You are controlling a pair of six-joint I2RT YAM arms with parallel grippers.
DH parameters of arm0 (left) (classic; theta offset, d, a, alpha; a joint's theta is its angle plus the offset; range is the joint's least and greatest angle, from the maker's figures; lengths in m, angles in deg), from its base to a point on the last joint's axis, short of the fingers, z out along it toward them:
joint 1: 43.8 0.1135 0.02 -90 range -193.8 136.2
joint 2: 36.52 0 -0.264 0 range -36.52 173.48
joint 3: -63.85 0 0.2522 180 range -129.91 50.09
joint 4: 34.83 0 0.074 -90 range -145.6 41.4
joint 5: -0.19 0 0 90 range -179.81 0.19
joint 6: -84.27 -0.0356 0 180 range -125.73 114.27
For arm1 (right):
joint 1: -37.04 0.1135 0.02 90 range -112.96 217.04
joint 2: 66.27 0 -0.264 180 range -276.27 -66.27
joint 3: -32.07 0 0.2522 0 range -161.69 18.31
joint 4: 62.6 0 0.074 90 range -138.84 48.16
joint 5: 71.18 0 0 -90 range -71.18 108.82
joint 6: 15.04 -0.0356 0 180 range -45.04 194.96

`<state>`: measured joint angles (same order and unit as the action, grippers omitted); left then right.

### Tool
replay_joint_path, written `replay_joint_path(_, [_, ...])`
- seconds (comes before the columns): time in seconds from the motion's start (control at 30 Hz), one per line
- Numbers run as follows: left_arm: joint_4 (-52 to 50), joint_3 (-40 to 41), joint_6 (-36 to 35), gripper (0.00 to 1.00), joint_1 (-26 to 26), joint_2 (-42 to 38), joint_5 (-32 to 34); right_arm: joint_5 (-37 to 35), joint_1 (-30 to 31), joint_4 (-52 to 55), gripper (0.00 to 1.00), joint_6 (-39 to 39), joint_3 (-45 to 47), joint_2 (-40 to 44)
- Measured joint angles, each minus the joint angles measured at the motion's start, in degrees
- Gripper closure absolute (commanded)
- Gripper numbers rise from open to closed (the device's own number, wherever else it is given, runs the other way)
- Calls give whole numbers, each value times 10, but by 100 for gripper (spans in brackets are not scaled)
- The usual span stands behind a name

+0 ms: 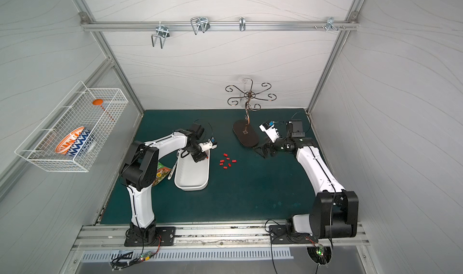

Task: Take the screw protection sleeves out of the storage box
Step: Pick up the screw protection sleeve from the storage box, then place the screw protection sleeve at the center of the board.

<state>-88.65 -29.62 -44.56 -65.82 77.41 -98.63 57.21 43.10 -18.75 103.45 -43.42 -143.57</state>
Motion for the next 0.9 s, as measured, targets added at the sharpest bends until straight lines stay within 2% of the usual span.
replay_joint_path(0.17, [-33,20,0,100,3,-70,-19,2,0,0,1,0,0,0])
replay_joint_path(0.3, [-59,21,-2,100,1,-132,-61,2,0,0,1,0,0,0])
replay_joint_path(0.43, [-76,18,-15,100,-26,-156,-89,2,-1,0,1,0,1,0])
replay_joint_path(0.53, [-92,2,-25,100,-73,-143,-94,1,-1,0,1,1,3,0])
replay_joint_path(0.7, [-95,-47,-33,97,-146,-76,-85,1,-13,0,1,3,7,2])
replay_joint_path(0.9, [-95,-93,-32,90,-179,15,-66,0,-29,-1,1,3,11,14])
